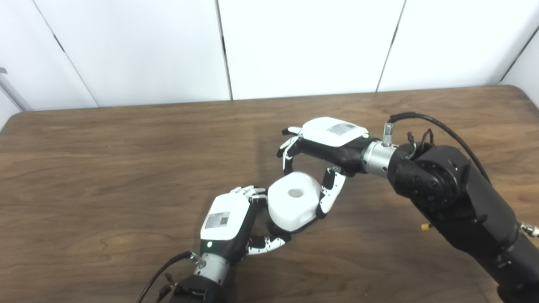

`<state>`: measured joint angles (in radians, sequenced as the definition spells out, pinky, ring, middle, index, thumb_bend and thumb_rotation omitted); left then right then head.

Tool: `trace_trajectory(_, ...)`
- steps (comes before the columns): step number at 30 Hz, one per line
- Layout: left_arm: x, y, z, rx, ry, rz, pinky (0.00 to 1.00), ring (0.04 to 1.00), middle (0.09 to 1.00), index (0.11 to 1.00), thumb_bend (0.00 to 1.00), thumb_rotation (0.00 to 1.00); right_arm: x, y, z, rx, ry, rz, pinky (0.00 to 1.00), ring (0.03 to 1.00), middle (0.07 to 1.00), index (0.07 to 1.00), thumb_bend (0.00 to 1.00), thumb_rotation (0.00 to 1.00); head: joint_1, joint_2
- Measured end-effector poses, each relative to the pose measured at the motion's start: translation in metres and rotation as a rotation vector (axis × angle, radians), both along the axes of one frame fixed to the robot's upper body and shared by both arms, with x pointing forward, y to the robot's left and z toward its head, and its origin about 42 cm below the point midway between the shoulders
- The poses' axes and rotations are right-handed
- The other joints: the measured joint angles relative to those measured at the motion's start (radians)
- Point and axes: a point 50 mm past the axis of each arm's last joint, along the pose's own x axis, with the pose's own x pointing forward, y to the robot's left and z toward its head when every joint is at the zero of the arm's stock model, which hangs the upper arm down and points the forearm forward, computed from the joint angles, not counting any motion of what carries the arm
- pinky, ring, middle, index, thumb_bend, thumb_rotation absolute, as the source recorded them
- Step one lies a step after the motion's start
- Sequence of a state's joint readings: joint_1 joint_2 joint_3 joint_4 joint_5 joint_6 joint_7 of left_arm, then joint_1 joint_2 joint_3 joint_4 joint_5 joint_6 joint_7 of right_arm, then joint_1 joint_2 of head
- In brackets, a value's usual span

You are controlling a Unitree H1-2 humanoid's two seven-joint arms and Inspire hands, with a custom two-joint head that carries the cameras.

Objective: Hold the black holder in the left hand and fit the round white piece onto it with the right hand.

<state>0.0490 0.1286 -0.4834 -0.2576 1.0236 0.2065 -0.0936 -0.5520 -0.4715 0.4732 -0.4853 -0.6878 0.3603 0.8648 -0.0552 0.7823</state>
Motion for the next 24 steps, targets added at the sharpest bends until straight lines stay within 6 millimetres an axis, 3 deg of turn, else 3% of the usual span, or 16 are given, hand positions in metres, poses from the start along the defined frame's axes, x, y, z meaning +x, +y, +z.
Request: trace_trajectory(24,0.0002,0.0006,0.0002,0.000,-0.003,-0.004,0.85,0.841,0.783,0.488,0.52,0.05,0.0001,-0.0066,0.0002,0.011,0.022,-0.033,0.95,0.996,0.834,0.484,0.52,0.14,-0.002,-0.002)
